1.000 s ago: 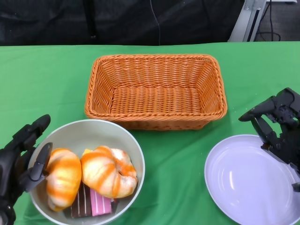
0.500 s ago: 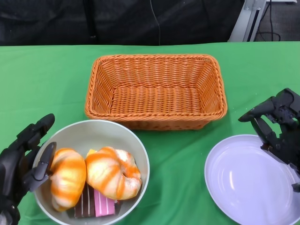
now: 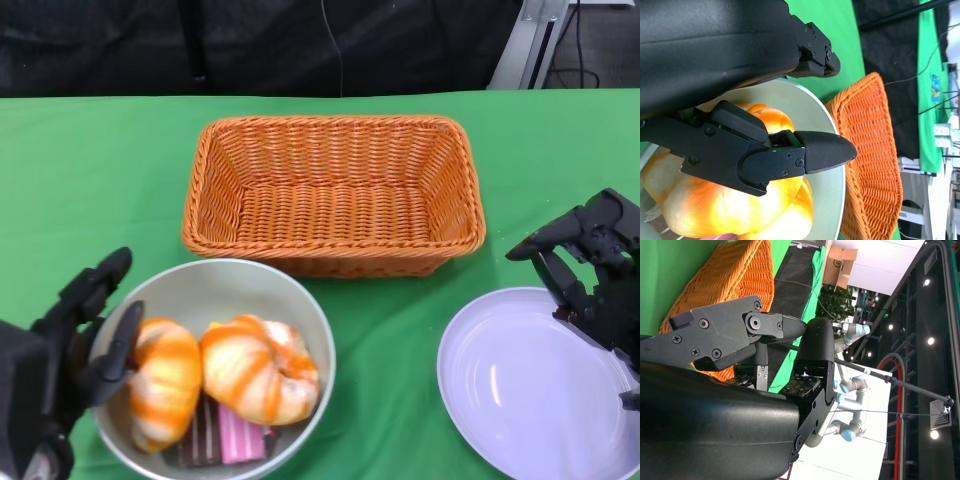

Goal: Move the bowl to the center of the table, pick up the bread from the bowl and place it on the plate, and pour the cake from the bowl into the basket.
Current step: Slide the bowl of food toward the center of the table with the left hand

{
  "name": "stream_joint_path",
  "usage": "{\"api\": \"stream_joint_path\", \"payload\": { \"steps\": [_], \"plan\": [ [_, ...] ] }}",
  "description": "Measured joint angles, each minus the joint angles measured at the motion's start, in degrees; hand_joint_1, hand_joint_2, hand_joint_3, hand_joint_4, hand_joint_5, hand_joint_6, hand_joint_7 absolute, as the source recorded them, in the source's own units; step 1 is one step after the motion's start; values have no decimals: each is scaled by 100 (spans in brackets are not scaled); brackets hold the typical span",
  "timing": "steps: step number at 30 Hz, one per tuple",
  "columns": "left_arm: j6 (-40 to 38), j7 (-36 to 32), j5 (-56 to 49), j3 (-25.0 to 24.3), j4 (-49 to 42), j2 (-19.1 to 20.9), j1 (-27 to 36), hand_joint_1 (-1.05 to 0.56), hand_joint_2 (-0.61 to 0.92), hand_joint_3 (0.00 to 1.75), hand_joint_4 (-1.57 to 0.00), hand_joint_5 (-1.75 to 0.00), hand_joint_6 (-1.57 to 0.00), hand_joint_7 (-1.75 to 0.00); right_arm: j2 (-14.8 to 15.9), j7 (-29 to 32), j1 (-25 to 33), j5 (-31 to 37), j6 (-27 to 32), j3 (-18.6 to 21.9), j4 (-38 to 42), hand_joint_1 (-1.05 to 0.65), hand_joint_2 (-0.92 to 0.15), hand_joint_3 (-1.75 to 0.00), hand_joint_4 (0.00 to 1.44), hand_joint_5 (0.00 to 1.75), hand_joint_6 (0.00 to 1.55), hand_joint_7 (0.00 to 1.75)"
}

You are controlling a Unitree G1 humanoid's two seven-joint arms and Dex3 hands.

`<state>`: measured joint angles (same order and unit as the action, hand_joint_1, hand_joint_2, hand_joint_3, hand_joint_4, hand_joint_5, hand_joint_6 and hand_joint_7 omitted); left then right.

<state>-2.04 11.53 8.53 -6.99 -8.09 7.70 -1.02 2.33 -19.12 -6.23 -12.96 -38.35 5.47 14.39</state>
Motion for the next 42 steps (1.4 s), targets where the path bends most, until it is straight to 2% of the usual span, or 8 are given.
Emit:
{"api": "stream_joint_path", "payload": {
  "steps": [14,21,36,42],
  "plan": [
    [-59,-230,-235,123,69,-108,-9,-80,92,66,-23,0,-20,0,-18,5,1,-4,0,0,-1,-10,-92,-39,73,143,71,123],
    [25,-677,-487,392,44,-592,-98,-81,92,66,-19,-1,-20,-1,-18,-5,1,-11,-1,0,-1,-9,-92,-41,72,144,70,125],
    [61,-1003,-810,682,99,-874,-99,-83,92,65,-25,-3,-23,-2,-18,9,1,-9,0,1,-4,-11,-90,-43,71,145,69,127],
    [0,-1037,-859,874,186,-992,-86,-84,92,66,-22,-1,-22,0,-18,3,2,-11,0,1,-7,-10,-89,-44,72,146,69,127]
  ]
}}
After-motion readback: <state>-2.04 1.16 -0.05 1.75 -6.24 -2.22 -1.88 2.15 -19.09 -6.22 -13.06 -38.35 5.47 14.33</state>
